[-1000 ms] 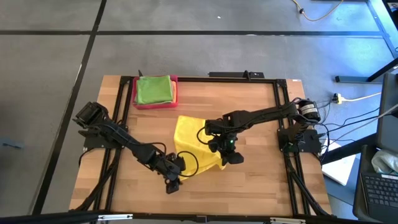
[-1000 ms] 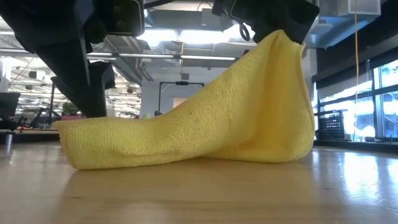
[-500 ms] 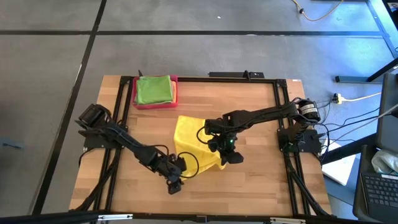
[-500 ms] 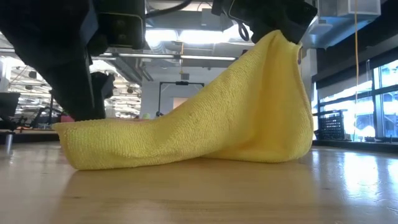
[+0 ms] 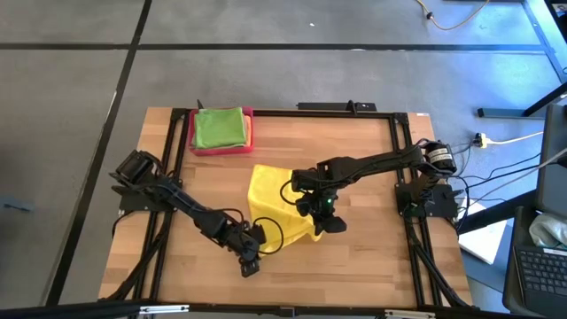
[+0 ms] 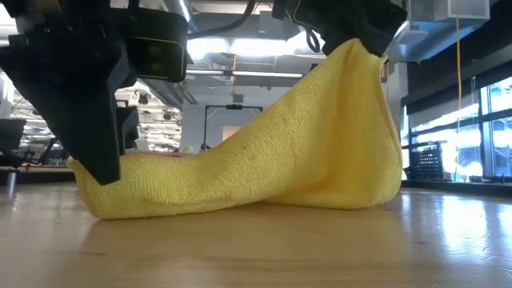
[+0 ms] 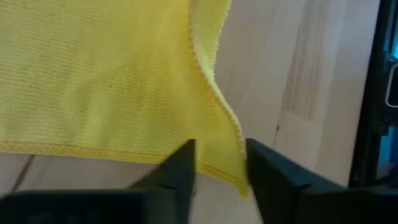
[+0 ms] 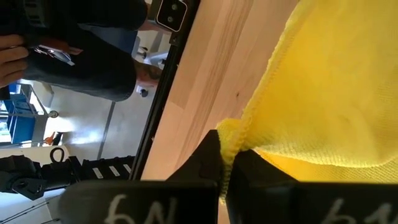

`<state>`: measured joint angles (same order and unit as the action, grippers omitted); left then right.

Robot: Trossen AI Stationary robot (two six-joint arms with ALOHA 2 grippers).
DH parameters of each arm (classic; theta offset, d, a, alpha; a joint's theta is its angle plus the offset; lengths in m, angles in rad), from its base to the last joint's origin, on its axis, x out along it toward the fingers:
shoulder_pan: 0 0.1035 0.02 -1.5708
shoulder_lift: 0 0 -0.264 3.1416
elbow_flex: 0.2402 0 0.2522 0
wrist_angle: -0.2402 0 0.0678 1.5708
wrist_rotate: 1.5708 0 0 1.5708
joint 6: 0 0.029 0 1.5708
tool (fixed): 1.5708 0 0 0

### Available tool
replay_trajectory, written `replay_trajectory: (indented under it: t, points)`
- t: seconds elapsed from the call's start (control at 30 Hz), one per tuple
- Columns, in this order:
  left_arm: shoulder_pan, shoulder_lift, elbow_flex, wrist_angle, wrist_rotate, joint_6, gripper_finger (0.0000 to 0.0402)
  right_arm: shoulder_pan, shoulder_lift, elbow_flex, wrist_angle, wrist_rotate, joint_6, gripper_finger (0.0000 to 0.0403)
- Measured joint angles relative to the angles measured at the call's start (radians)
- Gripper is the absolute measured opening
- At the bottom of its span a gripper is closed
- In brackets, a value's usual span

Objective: Fold microfiber towels
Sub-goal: Fold the yellow microfiber towel

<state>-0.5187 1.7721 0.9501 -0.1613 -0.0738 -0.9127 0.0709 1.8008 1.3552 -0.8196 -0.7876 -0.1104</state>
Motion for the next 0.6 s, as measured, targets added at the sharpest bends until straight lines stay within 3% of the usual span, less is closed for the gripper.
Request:
replay_trajectory:
  t: [0.1, 0.17, 0.33, 0.43, 0.6]
  points:
    - [0.005, -0.015, 0.013, -0.037, 0.03, 0.002, 0.0049, -0.008, 0.0, 0.0, -0.012, -0.001, 0.012, 0.0005]
    - [0.014, -0.029, 0.038, -0.063, 0.045, 0.002, 0.0014, -0.015, 0.0, 0.0, -0.046, -0.003, 0.028, 0.0005]
    - [0.021, -0.092, 0.095, -0.202, 0.058, 0.07, 0.0002, -0.018, 0.0, 0.0, -0.102, -0.076, 0.001, 0.0005]
    - [0.034, -0.138, 0.114, -0.22, 0.145, 0.084, 0.0001, -0.018, 0.0, 0.0, -0.102, -0.13, 0.008, 0.0005]
    - [0.026, -0.22, 0.148, -0.188, 0.28, 0.09, 0.0, 0.005, -0.001, 0.0, -0.107, -0.333, 0.055, 0.0005]
